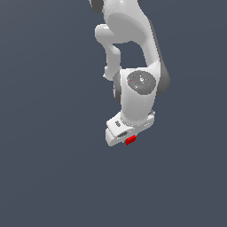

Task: Pick up the red cube and move it to a goal position.

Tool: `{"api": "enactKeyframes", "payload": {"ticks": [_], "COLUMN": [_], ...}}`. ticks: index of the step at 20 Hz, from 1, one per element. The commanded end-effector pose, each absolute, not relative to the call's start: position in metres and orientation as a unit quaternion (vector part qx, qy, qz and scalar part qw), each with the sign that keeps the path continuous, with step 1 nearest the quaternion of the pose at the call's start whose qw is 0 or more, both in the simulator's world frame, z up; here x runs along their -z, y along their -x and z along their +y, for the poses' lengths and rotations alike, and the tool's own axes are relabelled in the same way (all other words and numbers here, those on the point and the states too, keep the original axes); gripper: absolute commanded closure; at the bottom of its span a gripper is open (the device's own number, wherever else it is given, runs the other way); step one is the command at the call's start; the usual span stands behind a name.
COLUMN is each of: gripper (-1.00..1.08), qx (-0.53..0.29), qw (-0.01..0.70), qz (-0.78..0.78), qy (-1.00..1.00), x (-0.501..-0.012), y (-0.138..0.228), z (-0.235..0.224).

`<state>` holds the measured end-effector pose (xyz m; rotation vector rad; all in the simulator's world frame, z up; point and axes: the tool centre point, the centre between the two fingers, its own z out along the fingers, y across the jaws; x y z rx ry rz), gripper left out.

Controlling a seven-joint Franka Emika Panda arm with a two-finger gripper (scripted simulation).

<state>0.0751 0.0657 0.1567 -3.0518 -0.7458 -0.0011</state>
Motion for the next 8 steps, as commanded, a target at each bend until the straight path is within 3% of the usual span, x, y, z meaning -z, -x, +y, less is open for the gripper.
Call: {"api": "enactKeyframes", "payload": {"ticks": [1, 8], "gripper": [1.08, 1.08], "qx": [0.000, 0.000], "qw": [0.000, 0.000], "qz": [-0.236, -0.236], "qy": [0.972, 0.972], "x": [-0.167, -0.177], "y": [-0.079, -0.083], "z": [0.077, 0.089]}}
